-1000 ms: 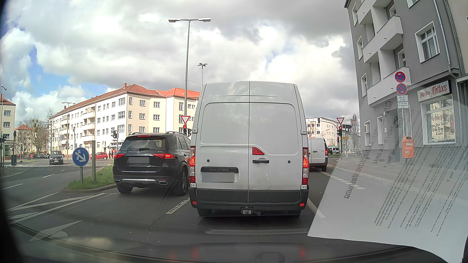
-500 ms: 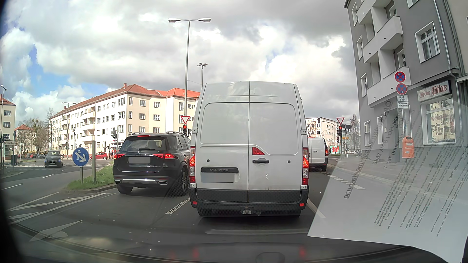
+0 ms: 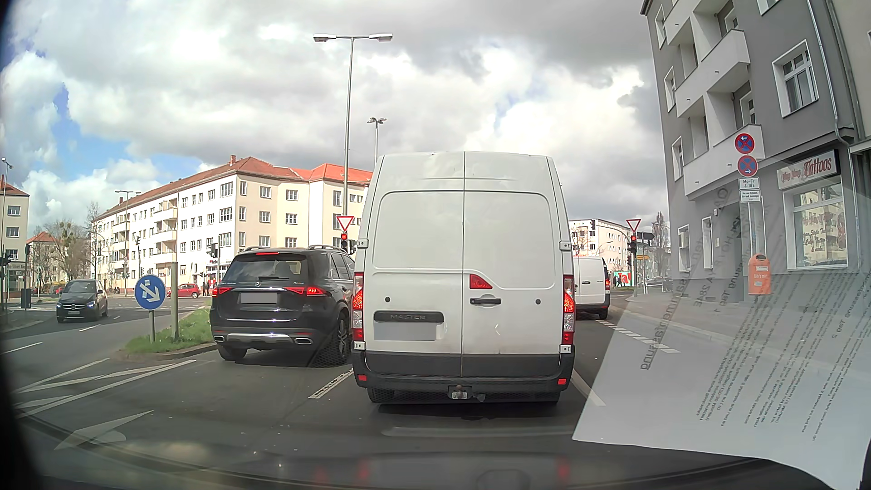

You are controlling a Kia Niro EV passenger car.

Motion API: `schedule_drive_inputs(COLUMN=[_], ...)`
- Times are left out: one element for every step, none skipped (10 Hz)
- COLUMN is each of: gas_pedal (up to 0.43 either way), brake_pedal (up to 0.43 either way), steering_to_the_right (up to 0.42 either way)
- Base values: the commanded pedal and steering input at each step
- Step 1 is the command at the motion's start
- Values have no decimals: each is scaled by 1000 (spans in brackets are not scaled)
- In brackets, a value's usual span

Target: Follow the waypoints while adhering to traffic rules and regulations

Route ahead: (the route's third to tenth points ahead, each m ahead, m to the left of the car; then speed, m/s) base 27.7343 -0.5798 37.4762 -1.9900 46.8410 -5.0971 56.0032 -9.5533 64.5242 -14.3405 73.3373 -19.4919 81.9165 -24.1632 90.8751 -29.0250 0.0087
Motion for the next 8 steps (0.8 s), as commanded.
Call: schedule_drive_inputs(gas_pedal=[0, 0, 0, 0, 0, 0, 0, 0], brake_pedal=[390, 390, 390, 390, 390, 390, 390, 390], steering_to_the_right=[-9, -9, -9, -9, -9, -9, -9, -9])
